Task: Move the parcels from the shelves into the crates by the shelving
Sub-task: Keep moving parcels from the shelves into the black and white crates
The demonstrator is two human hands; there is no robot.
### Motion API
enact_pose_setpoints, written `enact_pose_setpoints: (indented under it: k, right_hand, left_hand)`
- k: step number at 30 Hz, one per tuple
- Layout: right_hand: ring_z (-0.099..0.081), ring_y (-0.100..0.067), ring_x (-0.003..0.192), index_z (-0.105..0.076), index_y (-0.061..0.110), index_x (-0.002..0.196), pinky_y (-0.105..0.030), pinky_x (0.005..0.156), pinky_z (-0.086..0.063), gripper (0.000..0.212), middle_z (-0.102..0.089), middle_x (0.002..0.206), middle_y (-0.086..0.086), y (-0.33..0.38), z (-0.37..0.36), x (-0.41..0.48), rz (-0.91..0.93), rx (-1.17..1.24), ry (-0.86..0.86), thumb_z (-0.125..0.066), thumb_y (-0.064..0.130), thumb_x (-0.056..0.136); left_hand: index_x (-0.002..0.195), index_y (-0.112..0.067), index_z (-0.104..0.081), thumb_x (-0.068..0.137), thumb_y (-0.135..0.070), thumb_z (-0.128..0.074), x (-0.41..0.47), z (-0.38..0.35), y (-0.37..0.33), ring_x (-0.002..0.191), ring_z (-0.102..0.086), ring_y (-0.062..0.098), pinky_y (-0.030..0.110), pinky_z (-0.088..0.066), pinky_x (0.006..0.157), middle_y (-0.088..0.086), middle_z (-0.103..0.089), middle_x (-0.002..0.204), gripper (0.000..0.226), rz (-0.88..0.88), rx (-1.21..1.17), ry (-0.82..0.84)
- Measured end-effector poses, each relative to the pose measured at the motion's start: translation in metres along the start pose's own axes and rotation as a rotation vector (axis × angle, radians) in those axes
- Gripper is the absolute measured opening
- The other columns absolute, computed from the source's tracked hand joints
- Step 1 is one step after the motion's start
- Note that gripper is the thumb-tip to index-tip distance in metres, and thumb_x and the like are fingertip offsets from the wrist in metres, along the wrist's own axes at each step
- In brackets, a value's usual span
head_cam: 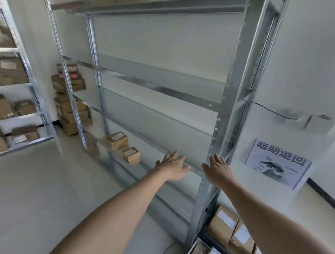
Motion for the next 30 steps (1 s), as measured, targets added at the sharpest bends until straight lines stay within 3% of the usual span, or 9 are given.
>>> enact_pose_setpoints:
  k: [4, 10, 13, 15, 19, 26, 30]
  right_hand:
    - [-0.011, -0.027, 0.156, -0.024, 0.008, 0.158, -0.042, 0.125, -0.019, 0.063, -0.010, 0.171, -0.009, 0.092, -0.022, 0.023, 0.073, -0.019, 0.021, -0.028, 0.045, 0.108]
    - [-0.023, -0.026, 0.150, -0.037, 0.007, 0.148, -0.043, 0.119, -0.027, 0.056, -0.025, 0.164, -0.009, 0.222, -0.059, 0.056, 0.164, -0.019, 0.055, -0.031, 0.044, 0.107]
    - [-0.025, -0.026, 0.149, -0.039, 0.007, 0.146, -0.045, 0.118, -0.029, 0.056, -0.030, 0.160, -0.009, 0.276, -0.079, 0.073, 0.204, -0.018, 0.079, -0.031, 0.046, 0.106]
    - [-0.020, -0.027, 0.153, -0.033, 0.007, 0.151, -0.044, 0.121, -0.025, 0.061, -0.023, 0.165, -0.010, 0.306, -0.091, 0.082, 0.230, -0.027, 0.102, -0.030, 0.048, 0.106]
    - [-0.004, -0.024, 0.158, -0.017, 0.011, 0.162, -0.044, 0.127, -0.014, 0.067, -0.004, 0.171, -0.007, 0.356, -0.112, 0.097, 0.269, -0.057, 0.142, -0.028, 0.048, 0.108]
    - [-0.002, -0.023, 0.158, -0.013, 0.013, 0.163, -0.042, 0.127, -0.011, 0.066, -0.002, 0.172, -0.004, 0.413, -0.158, 0.158, 0.311, -0.052, 0.196, -0.027, 0.047, 0.109]
    - [-0.010, -0.023, 0.157, -0.019, 0.014, 0.161, -0.044, 0.126, -0.019, 0.066, -0.010, 0.171, -0.002, 0.437, -0.184, 0.212, 0.331, -0.018, 0.200, -0.029, 0.050, 0.107]
  left_hand:
    - [0.163, -0.022, -0.019, 0.105, -0.055, -0.027, -0.009, 0.028, 0.101, 0.158, 0.005, 0.027, 0.058, -0.009, 0.125, 0.002, 0.003, 0.173, 0.068, 0.080, -0.030, -0.025]
    - [0.159, -0.024, -0.027, 0.104, -0.056, -0.027, -0.030, 0.066, 0.235, 0.157, -0.006, 0.030, 0.058, -0.016, 0.122, 0.003, -0.005, 0.172, 0.064, 0.185, -0.045, -0.053]
    - [0.161, -0.023, -0.024, 0.104, -0.056, -0.027, -0.038, 0.075, 0.291, 0.158, 0.000, 0.031, 0.061, -0.013, 0.123, 0.006, 0.000, 0.172, 0.066, 0.220, -0.062, -0.029]
    - [0.162, -0.022, -0.021, 0.105, -0.055, -0.026, -0.043, 0.080, 0.319, 0.158, 0.002, 0.030, 0.058, -0.010, 0.123, 0.005, 0.002, 0.173, 0.066, 0.250, -0.081, -0.024]
    - [0.163, -0.022, -0.018, 0.106, -0.054, -0.027, -0.042, 0.086, 0.368, 0.158, 0.001, 0.029, 0.059, -0.010, 0.122, 0.004, 0.000, 0.173, 0.066, 0.294, -0.117, -0.023]
    - [0.164, -0.022, -0.017, 0.105, -0.058, -0.026, 0.005, 0.082, 0.449, 0.158, 0.002, 0.030, 0.061, -0.012, 0.123, 0.002, 0.001, 0.173, 0.070, 0.352, -0.110, 0.029]
    - [0.164, -0.022, -0.016, 0.105, -0.058, -0.025, 0.046, 0.092, 0.488, 0.158, 0.003, 0.028, 0.060, -0.012, 0.124, 0.000, 0.000, 0.173, 0.070, 0.382, -0.104, 0.045]
Point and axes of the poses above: each hand's wrist, its own x-axis towards the middle knuckle, its own z-axis out of the back of the hand, y = z × x, the point moved 8 cm from there along x, towards the middle knuckle
